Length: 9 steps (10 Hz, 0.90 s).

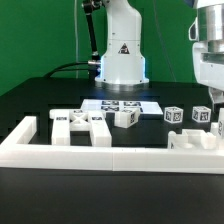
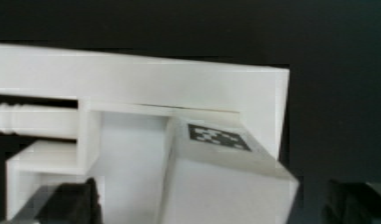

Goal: Assemble chair

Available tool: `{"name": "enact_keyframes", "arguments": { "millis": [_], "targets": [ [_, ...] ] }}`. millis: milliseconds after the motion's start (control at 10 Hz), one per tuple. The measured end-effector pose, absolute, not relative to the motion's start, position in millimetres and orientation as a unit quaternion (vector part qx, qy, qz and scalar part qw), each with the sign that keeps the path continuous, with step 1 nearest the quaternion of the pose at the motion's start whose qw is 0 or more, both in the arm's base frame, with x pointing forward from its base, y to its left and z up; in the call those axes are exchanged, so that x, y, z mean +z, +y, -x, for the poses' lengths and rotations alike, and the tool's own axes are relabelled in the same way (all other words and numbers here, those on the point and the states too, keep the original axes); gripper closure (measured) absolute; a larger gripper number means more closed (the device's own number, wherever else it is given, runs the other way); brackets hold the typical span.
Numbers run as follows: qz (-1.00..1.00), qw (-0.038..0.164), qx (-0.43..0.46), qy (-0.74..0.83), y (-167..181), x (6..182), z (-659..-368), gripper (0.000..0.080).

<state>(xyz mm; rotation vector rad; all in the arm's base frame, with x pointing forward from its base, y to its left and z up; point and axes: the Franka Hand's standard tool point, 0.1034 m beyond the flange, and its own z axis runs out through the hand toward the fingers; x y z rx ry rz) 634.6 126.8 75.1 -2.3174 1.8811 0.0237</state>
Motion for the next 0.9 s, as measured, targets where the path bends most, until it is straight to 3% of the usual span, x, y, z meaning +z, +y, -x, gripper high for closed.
{"name": "enact_keyframes", "arguments": {
  "millis": [600,900],
  "targets": [
    [0.898,0.073,-0.010,0.434,127.2,73.8,-633.8,0.0150],
    [0.966,0.034,-0.024,0.255,128.2,77.0,-635.3,0.0150]
  ]
}}
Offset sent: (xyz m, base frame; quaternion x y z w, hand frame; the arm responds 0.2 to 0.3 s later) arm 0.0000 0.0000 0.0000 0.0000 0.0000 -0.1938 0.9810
